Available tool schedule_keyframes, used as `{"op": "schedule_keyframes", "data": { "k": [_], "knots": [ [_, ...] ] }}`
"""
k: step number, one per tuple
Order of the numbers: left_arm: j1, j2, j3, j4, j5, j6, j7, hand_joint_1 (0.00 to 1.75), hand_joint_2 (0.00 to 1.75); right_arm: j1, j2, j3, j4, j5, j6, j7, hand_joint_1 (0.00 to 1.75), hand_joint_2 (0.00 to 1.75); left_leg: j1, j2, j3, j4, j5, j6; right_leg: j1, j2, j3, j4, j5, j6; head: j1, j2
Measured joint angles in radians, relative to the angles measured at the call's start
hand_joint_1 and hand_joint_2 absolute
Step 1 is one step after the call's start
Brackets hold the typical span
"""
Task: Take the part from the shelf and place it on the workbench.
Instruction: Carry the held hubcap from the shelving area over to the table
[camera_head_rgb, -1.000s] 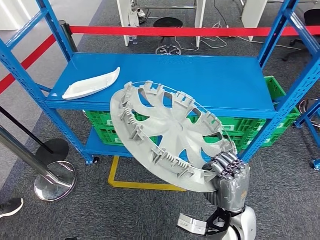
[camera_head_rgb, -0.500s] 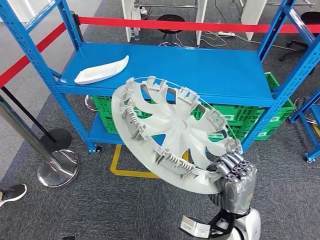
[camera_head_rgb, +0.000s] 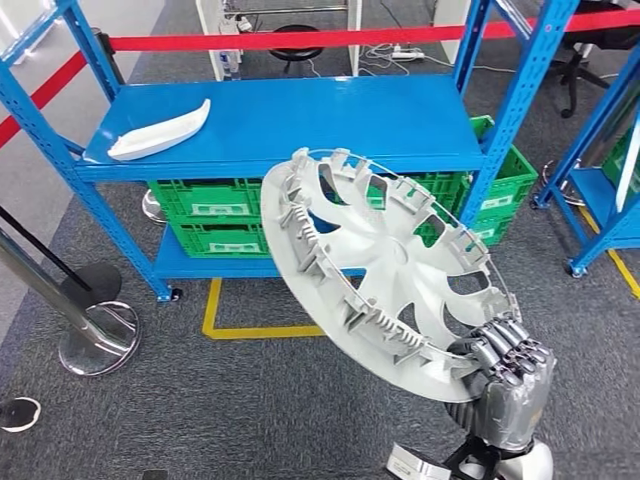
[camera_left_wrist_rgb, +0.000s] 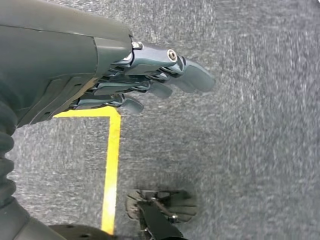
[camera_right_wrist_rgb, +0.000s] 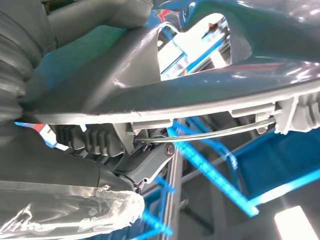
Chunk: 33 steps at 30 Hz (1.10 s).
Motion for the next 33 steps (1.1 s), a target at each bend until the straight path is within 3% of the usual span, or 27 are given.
{"op": "schedule_keyframes", "data": {
  "k": [1, 2, 3, 4, 6, 8, 10, 12, 13, 15, 16, 17, 18, 19, 20, 22, 23, 24, 25, 27, 29, 31, 32, 33],
  "knots": [
    [0.000, 0.000, -0.001, 0.000, 0.000, 0.000, 0.000, 0.00, 1.75, 0.003, 0.001, -0.002, -0.004, 0.000, 0.000, 0.000, 1.75, 1.75, 0.000, -0.006, -0.012, 0.067, -0.046, -0.001, 0.001, 0.008, -0.013, 0.001, 0.013, -0.003, -0.001, 0.000],
    [-0.001, -0.001, -0.001, 0.000, -0.001, 0.000, 0.000, 0.00, 1.75, 0.006, 0.002, -0.004, -0.007, 0.000, 0.000, 0.000, 1.75, 1.75, 0.000, -0.008, -0.019, 0.123, -0.070, 0.000, 0.003, 0.018, -0.028, 0.003, 0.027, -0.003, -0.001, 0.000],
    [-0.002, -0.001, -0.002, 0.000, -0.001, 0.000, 0.000, 0.00, 1.75, 0.009, 0.002, -0.006, -0.009, -0.001, 0.000, 0.000, 1.75, 1.75, 0.000, -0.009, -0.014, 0.153, -0.070, 0.002, 0.005, 0.028, -0.043, 0.005, 0.040, -0.003, 0.000, 0.000],
    [-0.003, -0.001, -0.002, 0.000, -0.001, -0.001, 0.000, 0.00, 1.75, 0.010, 0.002, -0.008, -0.012, -0.001, 0.000, 0.000, 1.75, 1.75, 0.000, -0.011, 0.008, 0.147, -0.050, 0.006, 0.007, 0.038, -0.062, 0.009, 0.052, -0.002, 0.000, 0.000],
    [-0.005, -0.001, -0.002, 0.000, -0.001, -0.001, 0.000, 0.00, 1.75, 0.015, 0.003, -0.011, -0.016, 0.000, 0.000, 0.000, 1.75, 1.75, -0.001, -0.036, 0.099, 0.036, -0.002, 0.020, 0.009, 0.060, -0.095, 0.016, 0.075, 0.001, 0.000, 0.000],
    [-0.006, 0.000, -0.002, 0.000, -0.001, -0.001, 0.000, 0.00, 1.75, 0.018, 0.004, -0.014, -0.020, 0.000, 0.000, 0.000, 1.75, 1.75, -0.001, -0.075, 0.193, -0.109, 0.007, 0.033, 0.012, 0.079, -0.119, 0.020, 0.097, 0.007, 0.000, 0.000],
    [-0.008, 0.000, -0.003, 0.000, -0.001, -0.001, -0.001, 0.00, 1.75, 0.020, 0.004, -0.016, -0.024, -0.001, 0.000, 0.000, 1.75, 1.75, -0.004, -0.086, 0.221, -0.168, 0.003, 0.036, 0.010, 0.096, -0.133, 0.016, 0.122, 0.016, 0.000, 0.000],
    [-0.010, -0.003, -0.003, 0.000, -0.001, -0.001, -0.001, 0.00, 1.75, 0.023, 0.004, -0.018, -0.027, -0.001, 0.000, 0.000, 1.75, 1.75, -0.004, -0.065, 0.208, -0.176, 0.023, 0.040, 0.007, 0.098, -0.147, 0.014, 0.129, 0.027, 0.001, 0.000],
    [-0.011, -0.004, -0.003, 0.000, -0.001, -0.001, -0.001, 0.00, 1.75, 0.025, 0.004, -0.018, -0.027, -0.001, 0.000, 0.000, 1.75, 1.75, -0.003, -0.052, 0.198, -0.180, 0.034, 0.047, 0.006, 0.082, -0.159, 0.029, 0.107, 0.030, 0.003, 0.000],
    [-0.011, -0.004, -0.003, 0.000, -0.002, -0.001, -0.001, 0.00, 1.75, 0.026, 0.004, -0.019, -0.028, -0.001, 0.000, -0.001, 1.75, 1.75, -0.003, -0.024, 0.174, -0.182, 0.056, 0.057, 0.003, 0.038, -0.195, 0.122, 0.012, 0.038, 0.009, 0.000],
    [-0.009, -0.003, -0.003, 0.000, -0.003, -0.001, -0.002, 0.00, 1.75, 0.026, 0.004, -0.020, -0.028, -0.001, 0.000, -0.001, 1.75, 1.75, -0.004, -0.011, 0.160, -0.181, 0.066, 0.060, 0.001, 0.026, -0.213, 0.191, -0.037, 0.043, 0.012, 0.000],
    [-0.009, -0.004, -0.003, 0.000, -0.004, -0.001, -0.003, 0.00, 1.75, 0.026, 0.004, -0.021, -0.028, -0.001, 0.000, -0.001, 1.75, 1.75, -0.004, 0.003, 0.147, -0.180, 0.076, 0.059, -0.002, 0.022, -0.223, 0.256, -0.066, 0.049, 0.012, 0.000],
    [-0.009, -0.004, -0.003, 0.000, -0.004, -0.001, -0.003, 0.00, 1.75, 0.026, 0.004, -0.022, -0.028, -0.002, 0.000, -0.001, 1.75, 1.75, -0.005, 0.018, 0.132, -0.179, 0.086, 0.058, -0.003, 0.020, -0.222, 0.299, -0.070, 0.054, 0.012, 0.000],
    [-0.009, -0.004, -0.003, 0.000, -0.005, -0.001, -0.004, 0.00, 1.75, 0.026, 0.004, -0.023, -0.028, -0.002, 0.000, 0.000, 1.75, 1.75, -0.004, 0.032, 0.116, -0.177, 0.096, 0.056, -0.005, 0.018, -0.205, 0.309, -0.052, 0.058, 0.012, 0.000],
    [-0.009, -0.005, -0.004, 0.000, -0.005, -0.001, -0.004, 0.00, 1.75, 0.027, 0.004, -0.024, -0.028, -0.002, 0.000, 0.000, 1.75, 1.75, -0.004, 0.046, 0.101, -0.174, 0.104, 0.053, -0.006, 0.012, -0.171, 0.284, -0.023, 0.061, 0.012, 0.000],
    [-0.010, -0.006, -0.004, 0.000, -0.005, -0.001, -0.004, 0.00, 1.75, 0.026, 0.004, -0.025, -0.028, -0.002, 0.000, 0.000, 1.75, 1.75, -0.004, 0.069, 0.078, -0.166, 0.117, 0.044, -0.005, -0.024, -0.057, 0.149, 0.011, 0.062, 0.012, 0.000],
    [-0.010, -0.007, -0.004, 0.000, -0.005, -0.001, -0.004, 0.00, 1.75, 0.026, 0.004, -0.026, -0.029, -0.002, 0.000, 0.000, 1.75, 1.75, -0.005, 0.078, 0.070, -0.162, 0.125, 0.039, -0.002, -0.043, -0.002, 0.071, 0.004, 0.059, 0.012, 0.000],
    [-0.010, -0.008, -0.005, 0.000, -0.005, -0.001, -0.005, 0.00, 1.75, 0.026, 0.004, -0.026, -0.031, -0.002, 0.000, 0.000, 1.75, 1.75, -0.005, 0.088, 0.064, -0.159, 0.133, 0.034, 0.002, -0.056, 0.034, 0.013, -0.008, 0.056, 0.012, 0.000],
    [-0.011, -0.008, -0.005, 0.000, -0.005, -0.001, -0.006, 0.00, 1.75, 0.026, 0.004, -0.026, -0.032, -0.002, 0.000, 0.000, 1.75, 1.75, -0.004, 0.099, 0.060, -0.158, 0.141, 0.029, 0.007, -0.057, 0.049, -0.021, -0.017, 0.051, 0.011, 0.000],
    [-0.013, -0.008, -0.006, 0.000, -0.005, -0.001, -0.007, 0.00, 1.75, 0.029, 0.004, -0.027, -0.034, -0.002, 0.000, 0.000, 1.75, 1.75, 0.000, 0.107, 0.053, -0.158, 0.149, 0.019, 0.009, -0.039, 0.036, -0.036, -0.007, 0.035, 0.011, 0.000],
    [-0.013, -0.008, -0.008, 0.000, -0.005, -0.001, -0.008, 0.00, 1.75, 0.029, 0.005, -0.029, -0.035, -0.002, 0.000, 0.000, 1.75, 1.75, 0.007, 0.063, 0.036, -0.121, 0.101, 0.008, 0.006, -0.021, 0.023, -0.039, 0.017, 0.014, 0.011, 0.000],
    [-0.011, -0.007, -0.008, 0.000, -0.009, -0.001, -0.009, 0.00, 1.75, 0.029, 0.006, -0.031, -0.035, -0.006, 0.000, 0.000, 1.75, 1.75, 0.012, 0.008, 0.003, -0.005, 0.005, -0.001, 0.004, -0.002, 0.002, -0.030, 0.034, 0.001, 0.009, 0.000],
    [-0.010, -0.007, -0.009, 0.000, -0.013, 0.000, -0.010, 0.00, 1.75, 0.029, 0.007, -0.033, -0.036, -0.009, 0.000, 0.000, 1.75, 1.75, 0.013, -0.004, -0.011, 0.063, -0.032, -0.004, 0.005, 0.008, -0.013, -0.022, 0.040, -0.001, 0.009, 0.000],
    [-0.009, -0.007, -0.010, 0.000, -0.017, 0.001, -0.010, 0.00, 1.75, 0.031, 0.007, -0.034, -0.038, -0.013, 0.000, 0.000, 1.75, 1.75, 0.013, -0.008, -0.016, 0.110, -0.051, -0.006, 0.006, 0.020, -0.028, -0.013, 0.046, -0.001, 0.009, 0.000]
  ]
}}
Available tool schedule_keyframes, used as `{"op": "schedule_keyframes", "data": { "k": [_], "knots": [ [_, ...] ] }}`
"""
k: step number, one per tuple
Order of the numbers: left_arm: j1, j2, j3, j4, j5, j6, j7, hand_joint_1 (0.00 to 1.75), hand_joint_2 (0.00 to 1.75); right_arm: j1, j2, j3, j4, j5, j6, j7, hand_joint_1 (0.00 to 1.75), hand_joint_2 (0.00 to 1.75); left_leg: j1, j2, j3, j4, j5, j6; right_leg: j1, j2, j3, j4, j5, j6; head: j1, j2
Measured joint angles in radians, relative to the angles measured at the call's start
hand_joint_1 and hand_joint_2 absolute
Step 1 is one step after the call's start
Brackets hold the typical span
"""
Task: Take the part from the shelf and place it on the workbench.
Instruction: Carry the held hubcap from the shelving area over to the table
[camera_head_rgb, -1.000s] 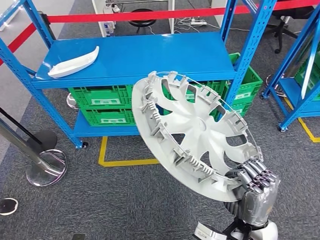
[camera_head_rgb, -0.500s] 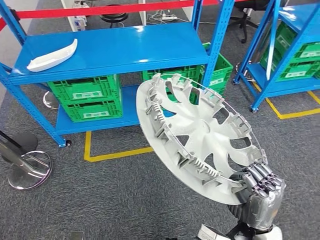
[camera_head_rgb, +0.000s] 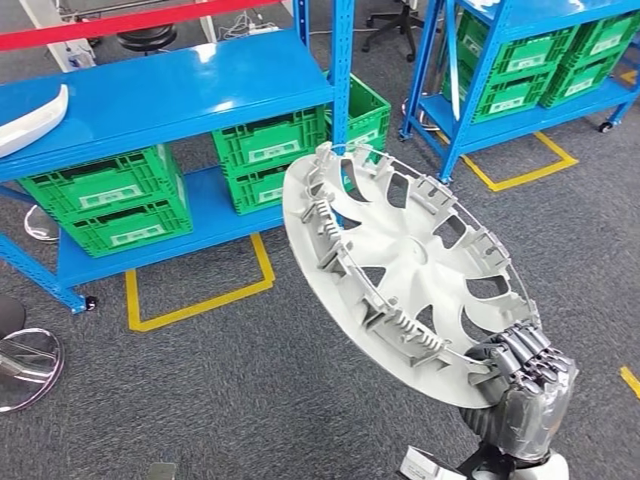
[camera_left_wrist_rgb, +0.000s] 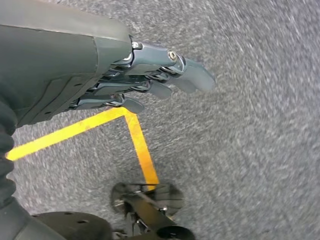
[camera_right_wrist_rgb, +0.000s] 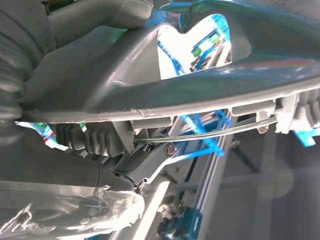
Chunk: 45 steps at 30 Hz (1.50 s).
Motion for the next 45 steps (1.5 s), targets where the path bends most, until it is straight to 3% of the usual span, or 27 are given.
{"op": "schedule_keyframes", "data": {
  "k": [1, 3, 5, 7, 9, 10, 11, 13, 14, 15, 17, 19, 21, 22, 23, 24, 26, 29, 31, 33, 35, 37, 39, 40, 42, 43, 45],
  "knots": [
    [-0.001, 0.000, -0.001, 0.000, -0.004, 0.001, 0.000, 0.00, 1.75, 0.003, 0.000, -0.002, -0.004, -0.004, 0.000, 0.000, 1.75, 1.75, 0.001, -0.001, 0.010, 0.015, 0.001, -0.001, 0.000, 0.012, -0.016, 0.010, 0.005, 0.001, 0.000, 0.000],
    [-0.004, -0.001, -0.004, 0.000, -0.012, 0.004, 0.001, 0.00, 1.75, 0.012, 0.000, -0.007, -0.015, -0.008, 0.000, 0.000, 1.75, 1.75, 0.007, -0.016, 0.080, -0.060, 0.041, -0.003, -0.001, 0.036, -0.046, 0.033, 0.012, 0.008, 0.000, 0.000],
    [-0.007, -0.004, -0.008, 0.000, -0.021, 0.005, 0.006, 0.00, 1.75, 0.021, 0.001, -0.011, -0.032, -0.008, 0.000, 0.000, 1.75, 1.75, 0.016, -0.069, 0.159, -0.173, 0.056, -0.002, -0.001, 0.059, -0.074, 0.055, 0.020, 0.018, 0.000, 0.000],
    [-0.009, -0.006, -0.010, 0.000, -0.028, 0.005, 0.011, 0.00, 1.75, 0.030, 0.004, -0.015, -0.049, -0.007, 0.000, 0.000, 1.75, 1.75, 0.016, -0.100, 0.182, -0.219, 0.049, 0.004, -0.004, 0.079, -0.095, 0.065, 0.034, 0.033, 0.001, 0.000],
    [-0.008, -0.006, -0.010, 0.000, -0.035, 0.003, 0.013, 0.00, 1.75, 0.042, 0.006, -0.020, -0.064, -0.006, 0.000, 0.000, 1.75, 1.75, 0.010, -0.077, 0.170, -0.224, 0.065, 0.019, -0.011, 0.094, -0.110, 0.065, 0.049, 0.049, 0.000, 0.000],
    [-0.009, -0.007, -0.011, 0.000, -0.038, 0.002, 0.014, 0.00, 1.75, 0.048, 0.006, -0.024, -0.072, -0.006, 0.000, 0.000, 1.75, 1.75, 0.009, -0.063, 0.160, -0.227, 0.074, 0.029, -0.013, 0.084, -0.122, 0.072, 0.040, 0.054, 0.000, 0.000],
    [-0.009, -0.008, -0.011, 0.000, -0.039, 0.000, 0.013, 0.00, 1.75, 0.053, 0.006, -0.027, -0.078, -0.005, 0.000, 0.000, 1.75, 1.75, 0.008, -0.047, 0.149, -0.230, 0.085, 0.038, -0.014, 0.064, -0.137, 0.093, 0.013, 0.059, 0.002, 0.000],
    [-0.010, -0.007, -0.011, 0.000, -0.044, -0.011, 0.012, 0.00, 1.75, 0.060, 0.007, -0.032, -0.090, -0.003, 0.000, 0.000, 1.75, 1.75, 0.006, -0.018, 0.122, -0.232, 0.104, 0.047, -0.015, 0.015, -0.171, 0.189, -0.081, 0.065, 0.007, 0.000],
    [-0.009, -0.006, -0.012, 0.000, -0.049, -0.021, 0.011, 0.00, 1.75, 0.066, 0.011, -0.035, -0.098, -0.001, 0.000, 0.000, 1.75, 1.75, 0.004, -0.003, 0.109, -0.232, 0.114, 0.049, -0.015, 0.004, -0.185, 0.252, -0.120, 0.068, 0.008, 0.000],
    [-0.009, -0.005, -0.013, 0.000, -0.054, -0.033, 0.010, 0.00, 1.75, 0.076, 0.016, -0.038, -0.110, 0.001, 0.000, 0.000, 1.75, 1.75, 0.003, 0.013, 0.095, -0.231, 0.124, 0.049, -0.015, 0.000, -0.191, 0.308, -0.135, 0.071, 0.009, 0.000],
    [-0.010, -0.004, -0.017, 0.000, -0.065, -0.049, 0.009, 0.00, 1.75, 0.096, 0.028, -0.048, -0.138, 0.003, 0.000, 0.000, 1.75, 1.75, 0.002, 0.043, 0.068, -0.230, 0.144, 0.045, -0.015, -0.003, -0.170, 0.347, -0.095, 0.075, 0.009, 0.000],
    [-0.011, -0.004, -0.020, 0.000, -0.071, -0.054, 0.009, 0.00, 1.75, 0.107, 0.036, -0.056, -0.158, 0.003, 0.000, 0.000, 1.75, 1.75, 0.001, 0.070, 0.047, -0.228, 0.162, 0.037, -0.015, -0.028, -0.084, 0.262, -0.047, 0.075, 0.009, 0.000],
    [-0.011, -0.004, -0.023, 0.000, -0.075, -0.055, 0.010, 0.00, 1.75, 0.112, 0.044, -0.061, -0.175, 0.002, 0.000, 0.000, 1.75, 1.75, -0.002, 0.090, 0.039, -0.225, 0.176, 0.025, -0.011, -0.073, 0.031, 0.110, -0.073, 0.068, 0.011, 0.000],
    [-0.013, -0.003, -0.024, 0.000, -0.077, -0.054, 0.010, 0.00, 1.75, 0.113, 0.047, -0.063, -0.183, 0.000, 0.000, 0.000, 1.75, 1.75, -0.003, 0.099, 0.039, -0.225, 0.183, 0.019, -0.007, -0.087, 0.066, 0.056, -0.095, 0.059, 0.011, 0.000],
    [-0.013, -0.003, -0.025, 0.000, -0.078, -0.054, 0.010, 0.00, 1.75, 0.115, 0.050, -0.065, -0.190, -0.001, 0.000, 0.000, 1.75, 1.75, -0.003, 0.111, 0.041, -0.226, 0.190, 0.012, -0.004, -0.085, 0.078, 0.027, -0.107, 0.048, 0.012, 0.000],
    [-0.014, -0.002, -0.025, 0.000, -0.080, -0.054, 0.010, 0.00, 1.75, 0.116, 0.053, -0.067, -0.195, -0.003, 0.000, 0.000, 1.75, 1.75, -0.001, 0.122, 0.043, -0.227, 0.197, 0.005, -0.002, -0.075, 0.072, 0.021, -0.106, 0.035, 0.012, 0.000],
    [-0.016, 0.000, -0.025, 0.000, -0.083, -0.054, 0.010, 0.00, 1.75, 0.120, 0.059, -0.074, -0.204, -0.007, 0.000, 0.000, 1.75, 1.75, 0.005, 0.101, 0.039, -0.211, 0.173, -0.008, -0.002, -0.054, 0.059, 0.023, -0.090, 0.016, 0.012, 0.000],
    [-0.011, 0.004, -0.025, 0.000, -0.089, -0.053, 0.012, 0.00, 1.75, 0.122, 0.068, -0.084, -0.211, -0.012, 0.000, 0.001, 1.75, 1.75, 0.006, 0.021, 0.000, -0.059, 0.043, -0.015, 0.000, -0.022, 0.036, 0.023, -0.064, -0.003, 0.009, 0.000],
    [-0.009, 0.006, -0.025, 0.000, -0.091, -0.052, 0.014, 0.00, 1.75, 0.122, 0.073, -0.091, -0.215, -0.014, 0.000, 0.001, 1.75, 1.75, 0.001, 0.003, -0.013, 0.025, 0.006, -0.009, 0.008, 0.004, 0.021, 0.025, -0.050, -0.009, 0.008, 0.000],
    [-0.010, 0.007, -0.025, 0.000, -0.093, -0.050, 0.015, 0.00, 1.75, 0.122, 0.078, -0.101, -0.223, -0.015, 0.000, 0.001, 1.75, 1.75, -0.009, -0.007, 0.031, -0.018, 0.041, 0.010, 0.018, 0.032, 0.011, 0.027, -0.038, -0.012, 0.008, 0.000],
    [-0.011, 0.011, -0.025, 0.000, -0.096, -0.048, 0.016, 0.00, 1.75, 0.122, 0.086, -0.113, -0.232, -0.017, 0.000, 0.001, 1.75, 1.75, -0.019, -0.046, 0.109, -0.142, 0.091, 0.043, 0.024, 0.057, 0.002, 0.029, -0.028, -0.014, 0.011, 0.000],
    [-0.010, 0.015, -0.025, 0.001, -0.099, -0.046, 0.017, 0.00, 1.75, 0.121, 0.093, -0.124, -0.240, -0.020, 0.000, 0.000, 1.75, 1.75, -0.025, -0.079, 0.153, -0.219, 0.111, 0.062, 0.021, 0.078, -0.008, 0.030, -0.019, -0.008, 0.013, 0.000],
    [-0.012, 0.015, -0.024, 0.001, -0.102, -0.046, 0.017, 0.00, 1.75, 0.123, 0.100, -0.134, -0.249, -0.021, 0.000, 0.000, 1.75, 1.75, -0.026, -0.069, 0.162, -0.244, 0.111, 0.062, 0.018, 0.096, -0.016, 0.031, -0.012, 0.001, 0.010, 0.000],
    [-0.016, 0.014, -0.024, 0.001, -0.102, -0.046, 0.017, 0.00, 1.75, 0.125, 0.103, -0.139, -0.254, -0.020, 0.000, 0.001, 1.75, 1.75, -0.023, -0.057, 0.166, -0.259, 0.112, 0.062, 0.019, 0.092, -0.024, 0.035, -0.015, 0.005, 0.009, 0.000],
    [-0.021, 0.013, -0.023, 0.000, -0.103, -0.046, 0.017, 0.00, 1.75, 0.127, 0.107, -0.146, -0.262, -0.019, 0.000, 0.001, 1.75, 1.75, -0.015, -0.031, 0.174, -0.289, 0.114, 0.063, 0.018, 0.054, -0.057, 0.085, -0.050, 0.020, 0.016, 0.000],
    [-0.020, 0.014, -0.023, 0.000, -0.104, -0.046, 0.017, 0.00, 1.75, 0.127, 0.107, -0.148, -0.264, -0.018, 0.000, 0.000, 1.75, 1.75, -0.013, -0.019, 0.174, -0.292, 0.116, 0.063, 0.012, 0.028, -0.085, 0.138, -0.081, 0.029, 0.021, 0.000],
    [-0.015, 0.012, -0.023, 0.000, -0.104, -0.047, 0.018, 0.00, 1.75, 0.126, 0.108, -0.152, -0.264, -0.018, 0.000, 0.000, 1.75, 1.75, -0.012, 0.009, 0.170, -0.292, 0.117, 0.062, -0.003, 0.005, -0.142, 0.260, -0.133, 0.050, 0.024, 0.000]
  ]
}}
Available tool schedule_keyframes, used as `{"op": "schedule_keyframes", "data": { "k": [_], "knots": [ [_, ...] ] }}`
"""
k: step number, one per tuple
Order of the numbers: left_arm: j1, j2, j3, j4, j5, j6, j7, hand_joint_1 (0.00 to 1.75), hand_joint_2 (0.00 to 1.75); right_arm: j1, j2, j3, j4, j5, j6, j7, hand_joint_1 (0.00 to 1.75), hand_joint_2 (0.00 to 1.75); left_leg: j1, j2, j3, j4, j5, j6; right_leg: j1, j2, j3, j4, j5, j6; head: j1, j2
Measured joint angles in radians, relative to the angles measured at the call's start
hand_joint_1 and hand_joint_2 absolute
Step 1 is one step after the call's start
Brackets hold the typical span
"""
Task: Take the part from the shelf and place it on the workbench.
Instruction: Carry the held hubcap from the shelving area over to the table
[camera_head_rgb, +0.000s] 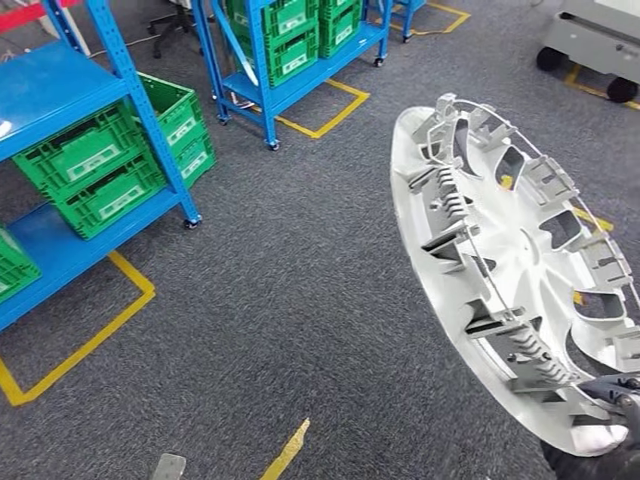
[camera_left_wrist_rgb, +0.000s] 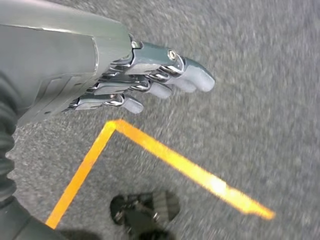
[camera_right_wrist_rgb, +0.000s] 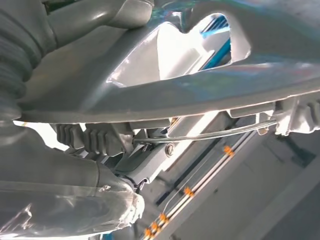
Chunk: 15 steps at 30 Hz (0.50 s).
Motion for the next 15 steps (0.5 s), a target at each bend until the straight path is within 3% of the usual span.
{"op": "schedule_keyframes", "data": {
  "k": [1, 2, 5, 7, 10, 12, 14, 15],
  "knots": [
    [0.002, -0.001, 0.000, 0.000, 0.000, 0.000, 0.000, 0.00, 1.75, 0.001, 0.000, -0.002, 0.000, 0.000, 0.000, 0.000, 1.75, 1.75, 0.002, 0.014, -0.001, 0.002, -0.001, -0.003, -0.008, -0.005, -0.015, 0.033, -0.005, 0.010, 0.000, 0.000],
    [0.002, -0.001, 0.000, 0.000, 0.000, -0.001, 0.001, 0.00, 1.75, 0.002, 0.000, -0.005, 0.000, 0.001, 0.000, 0.000, 1.75, 1.75, 0.005, 0.028, -0.002, 0.004, -0.002, -0.007, -0.015, -0.009, -0.012, 0.029, 0.009, 0.019, 0.000, 0.000],
    [-0.001, 0.000, 0.002, 0.000, -0.001, -0.003, 0.001, 0.00, 1.75, 0.003, 0.004, -0.013, -0.002, 0.002, 0.000, 0.000, 1.75, 1.75, 0.015, 0.059, -0.003, 0.020, -0.012, -0.031, -0.028, -0.050, 0.082, -0.142, 0.091, 0.041, 0.002, 0.000],
    [-0.002, 0.002, 0.004, 0.000, -0.004, -0.004, 0.001, 0.00, 1.75, 0.002, 0.008, -0.021, -0.009, 0.001, 0.000, 0.000, 1.75, 1.75, 0.013, 0.074, -0.004, 0.032, -0.018, -0.048, -0.025, -0.067, 0.116, -0.205, 0.103, 0.027, 0.003, 0.000],
    [-0.005, 0.002, 0.007, 0.000, -0.008, -0.005, 0.001, 0.00, 1.75, 0.005, 0.014, -0.036, -0.018, -0.005, 0.000, 0.001, 1.75, 1.75, 0.015, 0.086, -0.003, 0.038, -0.022, -0.067, -0.020, -0.042, 0.108, -0.199, 0.104, -0.010, 0.002, 0.000],
    [-0.007, 0.001, 0.008, 0.000, -0.008, -0.005, 0.001, 0.00, 1.75, 0.004, 0.019, -0.045, -0.025, -0.008, 0.000, 0.001, 1.75, 1.75, 0.019, 0.051, -0.020, 0.080, -0.060, -0.075, -0.021, -0.024, 0.103, -0.199, 0.109, -0.025, 0.001, 0.000],
    [-0.005, 0.001, 0.009, 0.000, -0.008, -0.005, 0.001, 0.00, 1.75, 0.002, 0.023, -0.052, -0.030, -0.011, 0.000, 0.001, 1.75, 1.75, 0.018, 0.006, -0.072, 0.200, -0.131, -0.073, -0.018, -0.003, 0.097, -0.199, 0.114, -0.036, -0.001, 0.000],
    [-0.003, 0.001, 0.009, 0.000, -0.008, -0.005, 0.001, 0.00, 1.75, 0.001, 0.025, -0.054, -0.030, -0.013, 0.000, 0.001, 1.75, 1.75, 0.017, -0.004, -0.103, 0.268, -0.159, -0.070, -0.014, 0.009, 0.095, -0.199, 0.116, -0.040, -0.001, 0.000]
  ]
}}
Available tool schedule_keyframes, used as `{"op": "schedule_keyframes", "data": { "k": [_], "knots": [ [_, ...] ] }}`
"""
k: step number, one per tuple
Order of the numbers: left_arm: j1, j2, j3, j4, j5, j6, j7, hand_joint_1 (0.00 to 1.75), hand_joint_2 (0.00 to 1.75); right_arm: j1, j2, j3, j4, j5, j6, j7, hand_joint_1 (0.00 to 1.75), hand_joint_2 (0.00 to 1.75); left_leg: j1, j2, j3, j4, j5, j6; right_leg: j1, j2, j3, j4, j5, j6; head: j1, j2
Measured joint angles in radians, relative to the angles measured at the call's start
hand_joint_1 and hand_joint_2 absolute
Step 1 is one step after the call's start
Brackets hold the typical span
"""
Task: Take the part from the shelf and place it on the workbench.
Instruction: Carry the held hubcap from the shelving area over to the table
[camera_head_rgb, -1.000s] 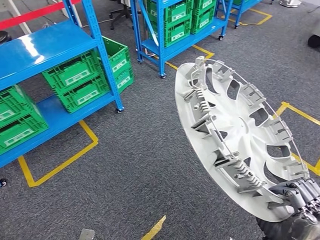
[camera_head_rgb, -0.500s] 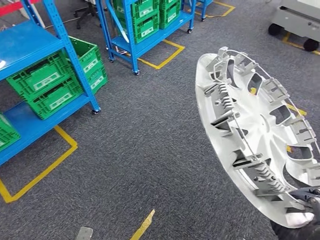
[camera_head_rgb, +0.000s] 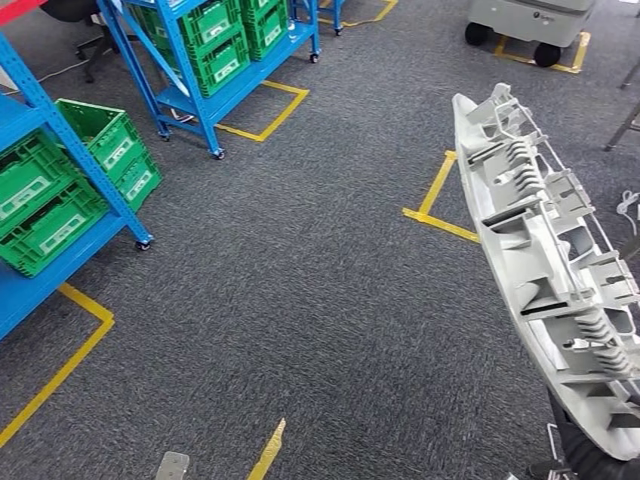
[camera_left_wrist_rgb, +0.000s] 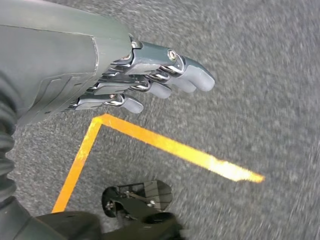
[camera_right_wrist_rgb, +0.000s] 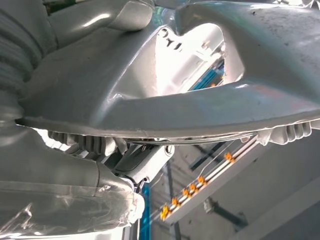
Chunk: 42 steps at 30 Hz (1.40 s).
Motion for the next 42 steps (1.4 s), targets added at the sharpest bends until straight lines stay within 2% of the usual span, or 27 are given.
{"op": "schedule_keyframes", "data": {
  "k": [1, 2, 4, 6, 8, 10, 12, 14, 16, 17, 18, 20, 22, 23, 25, 27, 28, 30, 31, 32, 33, 34, 36, 38, 40, 41, 42],
  "knots": [
    [0.002, 0.000, 0.000, 0.000, 0.000, 0.000, 0.000, 0.00, 1.75, 0.000, 0.000, -0.003, 0.000, -0.002, 0.000, 0.000, 1.75, 1.75, -0.001, -0.004, -0.022, 0.046, -0.011, 0.005, 0.004, 0.013, -0.002, 0.000, 0.002, -0.003, 0.000, 0.000],
    [0.002, -0.001, 0.001, 0.000, -0.001, 0.000, 0.000, 0.00, 1.75, 0.001, 0.001, -0.007, 0.000, -0.005, 0.000, 0.000, 1.75, 1.75, -0.004, -0.006, -0.030, 0.059, -0.002, 0.011, 0.009, 0.027, -0.003, 0.000, 0.003, -0.005, 0.000, 0.000],
    [0.002, -0.001, 0.002, 0.000, -0.003, 0.000, 0.000, 0.00, 1.75, 0.001, 0.001, -0.015, -0.003, -0.010, 0.000, 0.000, 1.75, 1.75, -0.011, -0.022, 0.005, -0.024, 0.066, 0.033, 0.017, 0.055, -0.003, 0.000, 0.006, -0.008, 0.000, 0.000],
    [0.001, 0.002, 0.004, 0.000, -0.008, 0.000, 0.000, 0.00, 1.75, 0.000, 0.003, -0.023, -0.008, -0.014, 0.000, 0.000, 1.75, 1.75, -0.016, -0.076, 0.055, -0.141, 0.126, 0.063, 0.020, 0.079, -0.005, 0.001, 0.009, -0.008, 0.003, 0.000],
    [0.001, 0.003, 0.006, 0.000, -0.011, 0.000, 0.000, 0.00, 1.75, -0.002, 0.005, -0.031, -0.012, -0.020, 0.000, 0.000, 1.75, 1.75, -0.021, -0.107, 0.075, -0.190, 0.137, 0.080, 0.015, 0.102, -0.014, 0.003, 0.014, 0.000, 0.002, 0.000],
    [-0.002, 0.000, 0.006, 0.000, -0.012, 0.000, 0.000, 0.00, 1.75, 0.000, 0.006, -0.041, -0.018, -0.024, 0.000, 0.000, 1.75, 1.75, -0.020, -0.084, 0.081, -0.214, 0.139, 0.076, 0.012, 0.119, -0.029, 0.002, 0.021, 0.012, 0.000, 0.000],
    [-0.006, -0.003, 0.007, 0.000, -0.012, -0.001, 0.000, 0.00, 1.75, 0.002, 0.007, -0.049, -0.024, -0.026, 0.000, 0.000, 1.75, 1.75, -0.013, -0.056, 0.088, -0.242, 0.147, 0.068, 0.015, 0.080, -0.051, 0.027, 0.002, 0.024, 0.006, 0.000],
    [-0.003, -0.005, 0.007, 0.000, -0.013, -0.002, 0.000, 0.00, 1.75, -0.003, 0.007, -0.053, -0.026, -0.027, 0.000, 0.000, 1.75, 1.75, -0.010, -0.026, 0.091, -0.253, 0.151, 0.065, 0.014, 0.015, -0.097, 0.121, -0.055, 0.038, 0.013, 0.000],
    [0.001, -0.006, 0.007, 0.000, -0.013, -0.002, 0.000, 0.00, 1.75, -0.006, 0.007, -0.056, -0.026, -0.027, 0.000, 0.000, 1.75, 1.75, -0.010, 0.009, 0.091, -0.253, 0.150, 0.063, 0.006, -0.011, -0.146, 0.231, -0.103, 0.052, 0.016, 0.000],
    [0.002, -0.006, 0.007, 0.000, -0.013, -0.002, 0.000, 0.00, 1.75, -0.006, 0.007, -0.058, -0.026, -0.027, 0.000, 0.000, 1.75, 1.75, -0.010, 0.025, 0.091, -0.252, 0.149, 0.062, 0.002, -0.017, -0.151, 0.249, -0.103, 0.058, 0.016, 0.000],
    [0.002, -0.007, 0.007, 0.000, -0.013, -0.002, 0.000, 0.00, 1.75, -0.005, 0.007, -0.059, -0.026, -0.028, 0.000, 0.000, 1.75, 1.75, -0.009, 0.039, 0.091, -0.252, 0.148, 0.059, -0.002, -0.023, -0.136, 0.229, -0.086, 0.062, 0.016, 0.000],
    [0.001, -0.009, 0.007, 0.000, -0.013, -0.002, 0.000, 0.00, 1.75, -0.006, 0.007, -0.063, -0.026, -0.029, 0.000, 0.000, 1.75, 1.75, -0.009, 0.064, 0.096, -0.249, 0.144, 0.050, -0.007, -0.056, -0.059, 0.102, -0.033, 0.068, 0.017, 0.000],
    [-0.001, -0.009, 0.007, 0.000, -0.013, -0.002, 0.000, 0.00, 1.75, -0.007, 0.007, -0.066, -0.027, -0.033, 0.000, 0.000, 1.75, 1.75, -0.013, 0.082, 0.100, -0.242, 0.137, 0.036, -0.005, -0.089, 0.002, 0.003, -0.007, 0.058, 0.015, 0.000],
    [-0.002, -0.008, 0.007, 0.000, -0.013, -0.002, 0.000, 0.00, 1.75, -0.007, 0.007, -0.069, -0.027, -0.035, 0.000, 0.000, 1.75, 1.75, -0.016, 0.089, 0.102, -0.239, 0.136, 0.030, -0.003, -0.095, 0.010, -0.010, -0.008, 0.049, 0.014, 0.000],
    [-0.004, -0.008, 0.007, 0.000, -0.015, -0.003, 0.000, 0.00, 1.75, -0.006, 0.007, -0.076, -0.028, -0.038, 0.000, 0.000, 1.75, 1.75, -0.017, 0.104, 0.104, -0.237, 0.134, 0.021, -0.001, -0.073, 0.006, -0.007, -0.004, 0.032, 0.012, 0.000],
    [-0.006, -0.008, 0.008, 0.000, -0.019, -0.003, 0.000, 0.00, 1.75, -0.005, 0.007, -0.083, -0.031, -0.039, 0.000, 0.000, 1.75, 1.75, -0.012, 0.079, 0.096, -0.213, 0.109, 0.012, -0.003, -0.052, 0.002, -0.008, 0.001, 0.018, 0.011, 0.000],
    [-0.006, -0.008, 0.008, 0.000, -0.020, -0.003, 0.000, 0.00, 1.75, -0.006, 0.007, -0.085, -0.033, -0.039, 0.000, 0.000, 1.75, 1.75, -0.009, 0.053, 0.079, -0.171, 0.079, 0.008, -0.004, -0.041, 0.001, -0.010, 0.004, 0.011, 0.009, 0.000],
    [-0.003, -0.008, 0.009, 0.000, -0.022, -0.004, 0.000, 0.00, 1.75, -0.008, 0.008, -0.088, -0.035, -0.039, 0.000, 0.000, 1.75, 1.75, -0.007, 0.007, 0.021, -0.040, 0.009, 0.007, -0.002, -0.017, -0.004, -0.010, 0.008, 0.002, 0.008, 0.000],
    [0.000, -0.008, 0.010, 0.000, -0.023, -0.005, 0.000, 0.00, 1.75, -0.008, 0.008, -0.089, -0.035, -0.039, 0.000, 0.000, 1.75, 1.75, -0.008, -0.001, -0.007, 0.020, -0.012, 0.008, 0.000, -0.003, -0.006, -0.010, 0.009, 0.000, 0.008, 0.000],
    [0.001, -0.008, 0.012, 0.000, -0.025, -0.005, 0.000, 0.00, 1.75, -0.008, 0.008, -0.091, -0.035, -0.039, 0.000, 0.000, 1.75, 1.75, -0.008, -0.005, -0.023, 0.051, -0.014, 0.011, 0.002, 0.012, -0.007, -0.010, 0.010, -0.002, 0.008, 0.000],
    [0.002, -0.008, 0.013, 0.000, -0.027, -0.005, 0.000, 0.00, 1.75, -0.007, 0.008, -0.093, -0.036, -0.039, 0.000, 0.000, 1.75, 1.75, -0.009, -0.008, -0.023, 0.047, 0.003, 0.015, 0.005, 0.027, -0.007, -0.009, 0.011, -0.003, 0.008, 0.000],
    [0.002, -0.009, 0.014, 0.000, -0.029, -0.005, 0.000, 0.00, 1.75, -0.007, 0.008, -0.095, -0.036, -0.039, 0.000, 0.000, 1.75, 1.75, -0.009, -0.014, -0.005, 0.005, 0.039, 0.022, 0.007, 0.042, -0.006, -0.009, 0.012, -0.003, 0.008, 0.000],
    [0.001, -0.007, 0.016, 0.000, -0.031, -0.006, 0.000, 0.00, 1.75, -0.008, 0.008, -0.099, -0.037, -0.040, 0.000, 0.000, 1.75, 1.75, -0.011, -0.055, 0.051, -0.124, 0.110, 0.041, 0.010, 0.069, -0.006, -0.008, 0.014, -0.002, 0.009, 0.000],
    [0.000, -0.005, 0.020, 0.000, -0.031, -0.006, 0.000, 0.00, 1.75, -0.009, 0.009, -0.103, -0.040, -0.040, 0.000, 0.000, 1.75, 1.75, -0.012, -0.090, 0.085, -0.205, 0.132, 0.054, 0.009, 0.091, -0.013, -0.006, 0.018, 0.005, 0.008, 0.000],
    [-0.003, -0.005, 0.023, 0.000, -0.032, -0.006, 0.000, 0.00, 1.75, -0.008, 0.009, -0.106, -0.042, -0.040, 0.000, 0.000, 1.75, 1.75, -0.013, -0.081, 0.091, -0.224, 0.128, 0.054, 0.006, 0.112, -0.025, -0.008, 0.025, 0.018, 0.005, 0.000],
    [-0.005, -0.006, 0.023, 0.000, -0.032, -0.006, 0.000, 0.00, 1.75, -0.006, 0.009, -0.107, -0.044, -0.041, 0.000, 0.000, 1.75, 1.75, -0.011, -0.068, 0.093, -0.231, 0.131, 0.053, 0.007, 0.109, -0.032, -0.007, 0.025, 0.024, 0.006, 0.000],
    [-0.006, -0.007, 0.024, 0.000, -0.032, -0.006, 0.000, 0.00, 1.75, -0.006, 0.009, -0.108, -0.046, -0.040, 0.000, 0.000, 1.75, 1.75, -0.008, -0.056, 0.096, -0.240, 0.136, 0.055, 0.008, 0.090, -0.041, 0.005, 0.016, 0.030, 0.010, 0.000]
  ]
}}
